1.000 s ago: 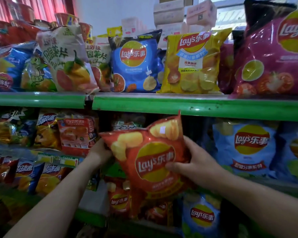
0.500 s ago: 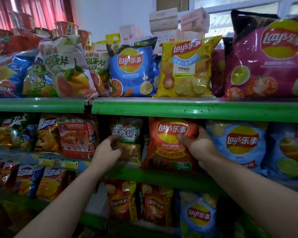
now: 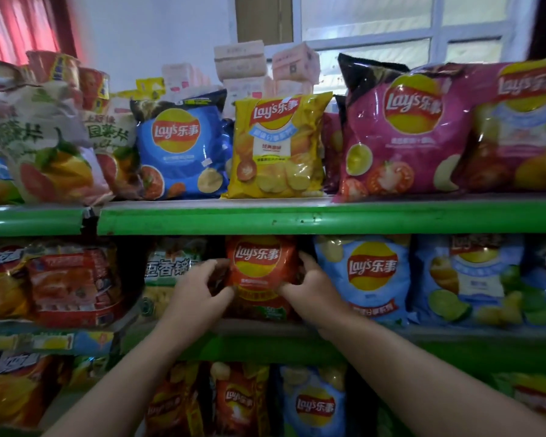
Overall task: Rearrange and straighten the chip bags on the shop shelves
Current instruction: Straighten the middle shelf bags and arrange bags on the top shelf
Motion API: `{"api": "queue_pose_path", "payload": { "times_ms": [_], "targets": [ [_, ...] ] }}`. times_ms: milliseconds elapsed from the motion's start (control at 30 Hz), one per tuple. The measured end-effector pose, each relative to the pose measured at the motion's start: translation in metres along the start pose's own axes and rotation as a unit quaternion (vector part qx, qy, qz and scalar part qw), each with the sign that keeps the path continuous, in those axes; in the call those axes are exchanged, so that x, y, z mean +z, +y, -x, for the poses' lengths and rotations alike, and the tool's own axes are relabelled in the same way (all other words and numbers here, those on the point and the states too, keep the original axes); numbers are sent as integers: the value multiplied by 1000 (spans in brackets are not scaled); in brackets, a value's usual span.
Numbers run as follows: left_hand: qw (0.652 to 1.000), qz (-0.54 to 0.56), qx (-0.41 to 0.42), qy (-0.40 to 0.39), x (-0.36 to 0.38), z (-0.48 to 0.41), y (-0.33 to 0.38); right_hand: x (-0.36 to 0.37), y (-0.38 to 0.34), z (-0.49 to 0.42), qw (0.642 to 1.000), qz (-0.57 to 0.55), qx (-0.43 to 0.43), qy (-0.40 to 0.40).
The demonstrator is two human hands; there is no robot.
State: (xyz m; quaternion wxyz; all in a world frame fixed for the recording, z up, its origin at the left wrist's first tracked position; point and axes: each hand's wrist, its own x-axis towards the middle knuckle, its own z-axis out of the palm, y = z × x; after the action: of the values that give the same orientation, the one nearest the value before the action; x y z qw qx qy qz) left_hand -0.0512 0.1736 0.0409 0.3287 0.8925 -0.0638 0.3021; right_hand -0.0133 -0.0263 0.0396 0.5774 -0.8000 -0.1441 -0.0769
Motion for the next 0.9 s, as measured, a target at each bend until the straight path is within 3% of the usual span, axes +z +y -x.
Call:
{"api": "queue_pose_path", "payload": {
  "times_ms": [133,300,500,633,767,900],
  "targets": [
    [994,52,88,43,13,-5,52,-59,-16,35,996,52,-62,26],
    [966,200,148,74,29,-18,134,-167,-34,67,959,94,-167,207],
    [956,202,185,104,65,-54,215,-293,-26,65,917,64,-172,353],
    [949,194,218,122,103,-58,257,-349,-3,62,917,35,-142,372],
    [945,220,243,-9,169,-29,282,-366,36,72,929,47,-119,347],
    [944,207,254,-27,214,-10,288,-379,76,91,943,77,-76,313]
  ]
}}
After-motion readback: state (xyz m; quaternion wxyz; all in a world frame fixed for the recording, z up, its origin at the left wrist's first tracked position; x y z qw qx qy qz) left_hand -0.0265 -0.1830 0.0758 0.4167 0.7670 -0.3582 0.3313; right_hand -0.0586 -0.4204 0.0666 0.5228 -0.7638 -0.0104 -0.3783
